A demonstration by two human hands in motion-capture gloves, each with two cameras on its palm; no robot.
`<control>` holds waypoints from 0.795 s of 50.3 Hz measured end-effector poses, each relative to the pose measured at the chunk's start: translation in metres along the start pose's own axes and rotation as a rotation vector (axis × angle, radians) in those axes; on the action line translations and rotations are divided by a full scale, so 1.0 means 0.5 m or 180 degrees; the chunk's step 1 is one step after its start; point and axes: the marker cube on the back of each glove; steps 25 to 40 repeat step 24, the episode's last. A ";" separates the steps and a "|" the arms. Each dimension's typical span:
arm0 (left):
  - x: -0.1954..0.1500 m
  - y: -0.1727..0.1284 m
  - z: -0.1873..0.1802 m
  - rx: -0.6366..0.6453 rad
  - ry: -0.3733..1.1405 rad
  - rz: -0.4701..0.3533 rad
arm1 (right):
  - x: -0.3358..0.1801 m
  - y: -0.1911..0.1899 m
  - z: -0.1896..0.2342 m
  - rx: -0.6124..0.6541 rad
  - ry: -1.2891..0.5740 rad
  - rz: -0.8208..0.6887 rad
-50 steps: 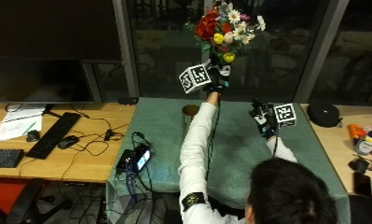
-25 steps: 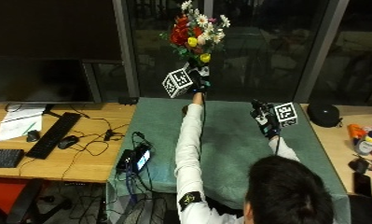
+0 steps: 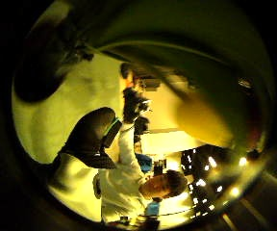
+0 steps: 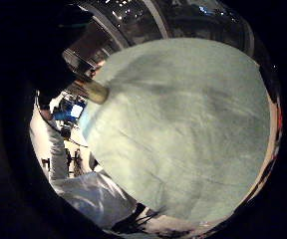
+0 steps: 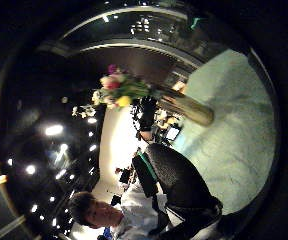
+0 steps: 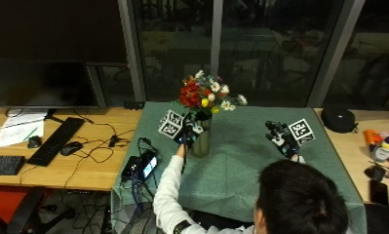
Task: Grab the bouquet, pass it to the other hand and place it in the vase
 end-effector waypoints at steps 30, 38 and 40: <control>-0.048 0.059 -0.056 0.0571 -0.0343 -0.0012 | 0.104 0.025 -0.019 0.0107 -0.0124 0.0037; -0.048 0.059 -0.056 0.0571 -0.0343 -0.0012 | 0.104 0.025 -0.019 0.0107 -0.0124 0.0037; -0.048 0.059 -0.056 0.0571 -0.0343 -0.0012 | 0.104 0.025 -0.019 0.0107 -0.0124 0.0037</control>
